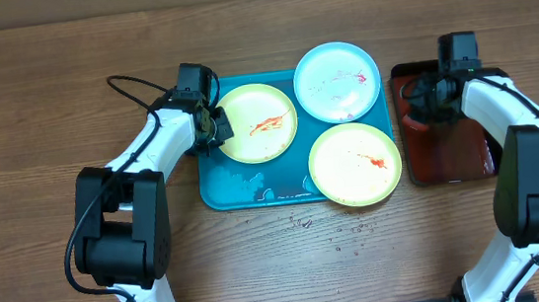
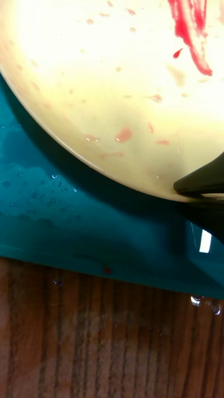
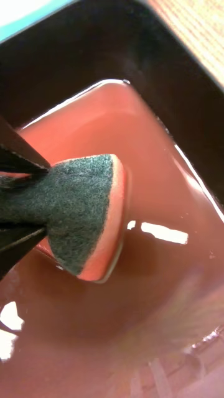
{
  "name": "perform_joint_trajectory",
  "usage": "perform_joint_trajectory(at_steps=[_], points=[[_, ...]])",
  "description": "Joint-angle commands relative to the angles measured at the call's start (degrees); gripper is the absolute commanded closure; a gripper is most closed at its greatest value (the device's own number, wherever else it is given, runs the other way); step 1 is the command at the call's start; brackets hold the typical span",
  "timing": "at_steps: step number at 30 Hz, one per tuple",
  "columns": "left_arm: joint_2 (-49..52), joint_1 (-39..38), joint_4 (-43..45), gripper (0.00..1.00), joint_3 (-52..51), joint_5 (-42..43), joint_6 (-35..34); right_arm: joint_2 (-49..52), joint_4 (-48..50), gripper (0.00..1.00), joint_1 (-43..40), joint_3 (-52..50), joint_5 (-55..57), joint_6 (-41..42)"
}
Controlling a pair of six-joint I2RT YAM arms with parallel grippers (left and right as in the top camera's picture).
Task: Clean dirty plates on tray and stack at the side
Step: 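Reach right gripper into black tray and grasp the green sponge, then carry the sponge with right gripper onto the left yellow plate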
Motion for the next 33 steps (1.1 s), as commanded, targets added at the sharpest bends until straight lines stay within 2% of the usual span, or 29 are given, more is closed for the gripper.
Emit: perform_joint_trajectory(at_steps=[1,8,21,25,33], points=[[3.1,-0.7,-1.6,0.96,-2.4,2.5,0.5,1.0,-0.1,0.76,1.1,1.6,1.7,-0.6],[3.1,-0.7,-1.5,0.96,-2.4,2.5,0.5,1.0,-1.6,0.96,1.1,0.0,2.4,-1.7],[3.1,-0.7,-0.8,0.96,-2.4,2.5,0.5,0.7,-0.9,0.96,1.1,-5.2,1.6,-3.6],[3.1,-0.7,0.3,0.96,-2.4,2.5,2.0,-1.6,-6.3,0.96,1.0,-1.0,-0.6,-6.1],[3.1,-0.6,3.1,0.95,-2.4,0.4,2.3,-5.2,-24.9,0.96,1.1,17.6,-2.3,-11.6]])
